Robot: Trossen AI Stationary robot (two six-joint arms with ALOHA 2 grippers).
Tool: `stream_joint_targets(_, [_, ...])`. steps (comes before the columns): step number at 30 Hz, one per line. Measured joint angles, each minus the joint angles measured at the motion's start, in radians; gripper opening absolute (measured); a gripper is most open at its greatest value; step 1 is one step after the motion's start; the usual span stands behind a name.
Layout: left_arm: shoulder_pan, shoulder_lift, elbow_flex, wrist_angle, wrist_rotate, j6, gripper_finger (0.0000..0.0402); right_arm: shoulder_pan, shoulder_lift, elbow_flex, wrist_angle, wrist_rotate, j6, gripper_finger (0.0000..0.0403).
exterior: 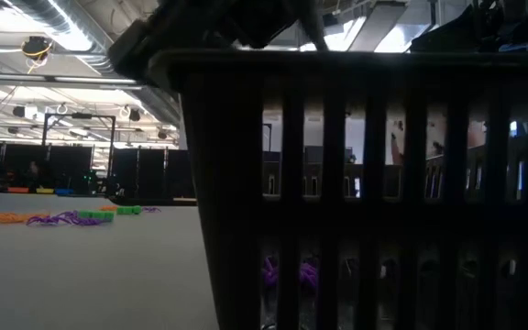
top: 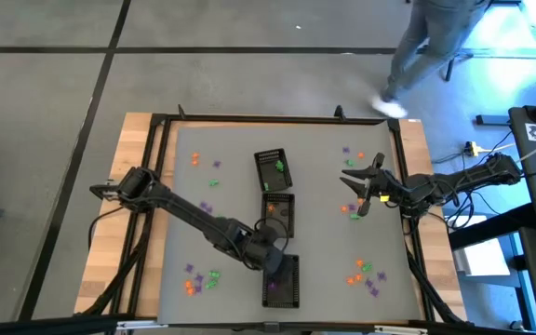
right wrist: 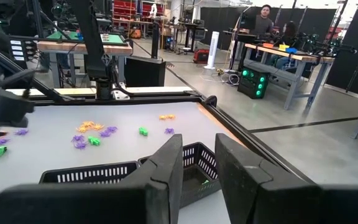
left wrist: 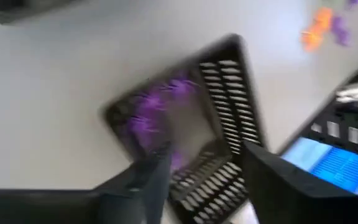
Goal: Sort Halloween decoration
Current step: Put the orange spider toy into the middle black bin
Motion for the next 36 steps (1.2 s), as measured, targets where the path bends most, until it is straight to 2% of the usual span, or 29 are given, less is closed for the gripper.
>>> stream_joint_targets(5, [0.044,-0.057,0.0,-0.266,-0.088,-0.027,0.0233,0.0,0.0,0.0,0.0,0.0,0.0,0.0092])
stream_joint_targets(13, [0.166,-0.244,0.0,-0.731,-0.263,-0.114,0.0237,0.0,0.0,0.0,0.0,0.0,0.0,0.0092])
stream_joint_targets(17, [0.254,-0.274,-0.007,-0.871,-0.291,-0.144,0.0236,0.0,0.0,0.0,0.0,0.0,0.0,0.0092])
stream_joint_targets(21, [0.36,-0.275,-0.071,-0.966,-0.335,-0.202,0.0235,0.0,0.0,0.0,0.0,0.0,0.0,0.0092])
stream_joint_targets(25, [0.506,-0.301,-0.185,-0.925,-0.303,-0.194,0.0235,0.0,0.0,0.0,0.0,0.0,0.0,0.0092])
stream_joint_targets(32, [0.788,-0.473,-0.476,-0.529,-0.177,0.147,0.0235,0.0,0.0,0.0,0.0,0.0,0.0,0.0092])
stream_joint_targets(36, [0.954,-0.542,-0.609,-0.388,-0.101,0.207,0.0235,0.0,0.0,0.0,0.0,0.0,0.0,0.0092])
